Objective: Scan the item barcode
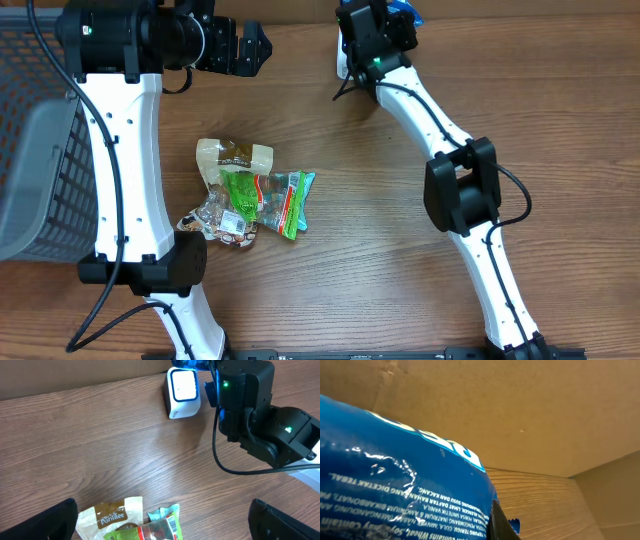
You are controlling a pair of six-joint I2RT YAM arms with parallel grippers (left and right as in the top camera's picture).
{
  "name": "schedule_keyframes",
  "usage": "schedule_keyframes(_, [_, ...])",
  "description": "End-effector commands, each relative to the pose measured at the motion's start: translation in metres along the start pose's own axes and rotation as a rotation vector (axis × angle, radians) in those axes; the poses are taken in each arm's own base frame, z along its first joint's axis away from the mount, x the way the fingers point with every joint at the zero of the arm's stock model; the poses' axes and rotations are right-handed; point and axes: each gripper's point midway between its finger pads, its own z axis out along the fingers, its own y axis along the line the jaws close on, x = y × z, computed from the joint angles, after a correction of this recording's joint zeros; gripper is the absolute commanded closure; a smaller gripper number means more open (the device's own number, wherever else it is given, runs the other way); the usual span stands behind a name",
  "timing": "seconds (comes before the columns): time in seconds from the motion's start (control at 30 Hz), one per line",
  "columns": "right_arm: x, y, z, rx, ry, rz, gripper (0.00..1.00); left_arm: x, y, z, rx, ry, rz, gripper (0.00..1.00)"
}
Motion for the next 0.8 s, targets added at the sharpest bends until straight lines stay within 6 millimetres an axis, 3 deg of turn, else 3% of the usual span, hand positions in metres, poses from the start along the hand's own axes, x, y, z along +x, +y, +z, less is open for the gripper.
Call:
schedule_keyframes(0.0, [-0.009,0.005,-0.003,-0.046,-0.024,0.072,0.96,0.0,-0.001,0.005,0.002,0.006,-0.002,0.0])
schedule_keyframes(0.4, [-0.005,0.0,0.011,-0.073,-0.007,0.157,0.96,-0.001,-0.001,0.005,0.002,0.005,-0.002,0.0])
schedule_keyframes(0.77, [0.023,0.007,0.009,-0.1,0.088,0.07,0.96,-0.001,-0.001,0.005,0.002,0.005,-0.002,0.0])
